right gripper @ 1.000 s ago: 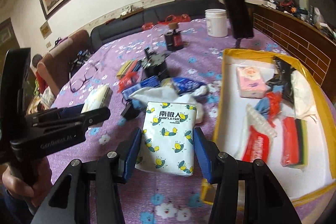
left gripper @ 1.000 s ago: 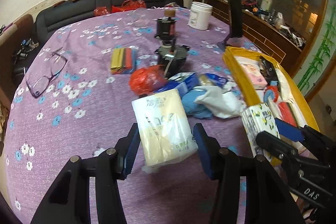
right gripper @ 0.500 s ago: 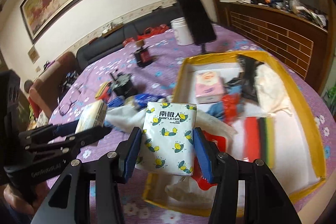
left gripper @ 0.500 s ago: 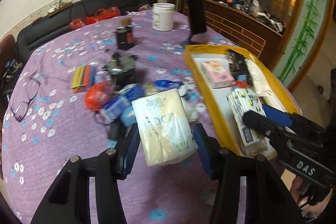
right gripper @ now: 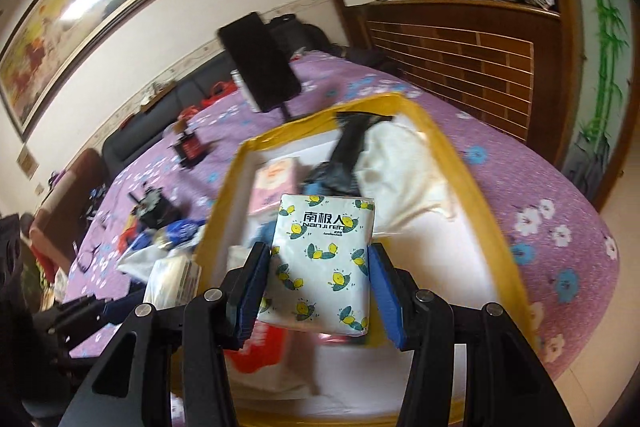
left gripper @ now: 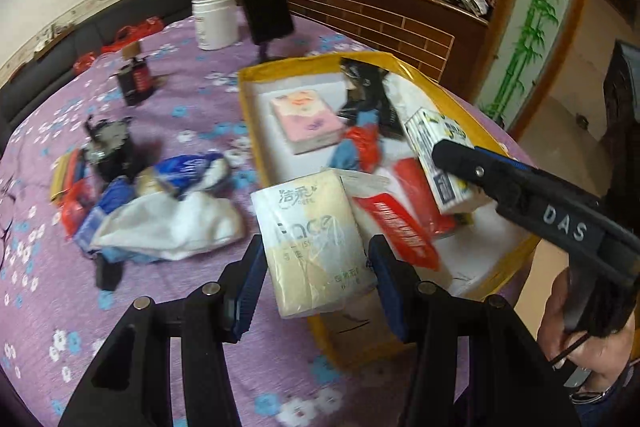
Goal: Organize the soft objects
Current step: 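Lower both tissue packs into the yellow tray and open both grippers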
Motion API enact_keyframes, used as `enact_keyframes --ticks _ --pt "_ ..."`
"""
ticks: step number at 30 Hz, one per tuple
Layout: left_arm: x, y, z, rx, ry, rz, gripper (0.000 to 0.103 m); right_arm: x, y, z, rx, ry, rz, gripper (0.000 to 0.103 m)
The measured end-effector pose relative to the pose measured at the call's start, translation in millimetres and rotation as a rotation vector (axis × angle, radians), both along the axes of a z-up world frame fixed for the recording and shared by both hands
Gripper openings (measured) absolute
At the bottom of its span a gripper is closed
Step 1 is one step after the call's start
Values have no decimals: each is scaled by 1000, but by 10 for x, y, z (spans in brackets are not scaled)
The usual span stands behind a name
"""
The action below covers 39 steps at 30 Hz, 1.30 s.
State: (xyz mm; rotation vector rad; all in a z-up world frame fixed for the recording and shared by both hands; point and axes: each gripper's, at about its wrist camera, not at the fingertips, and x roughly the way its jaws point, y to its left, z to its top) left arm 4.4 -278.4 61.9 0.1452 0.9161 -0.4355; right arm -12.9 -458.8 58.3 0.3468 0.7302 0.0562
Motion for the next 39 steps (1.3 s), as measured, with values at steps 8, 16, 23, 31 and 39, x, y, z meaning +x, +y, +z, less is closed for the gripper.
enact_keyframes --ticks 8,16,23,31,39 --pt "177 -279 -85 2 9 -24 51 108 -264 -138 -15 53 -65 54" --pt "339 -380 -226 11 26 -14 51 180 -348 -205 -42 85 -84 56" --pt "252 -322 -196 6 32 -23 52 171 -316 -191 -50 88 -87 57" --pt "153 -259 -121 -15 30 -32 58 90 -308 -96 -42 78 -106 65" --pt "55 -160 -30 -36 13 -34 59 -19 -155 80 -37 27 -77 65"
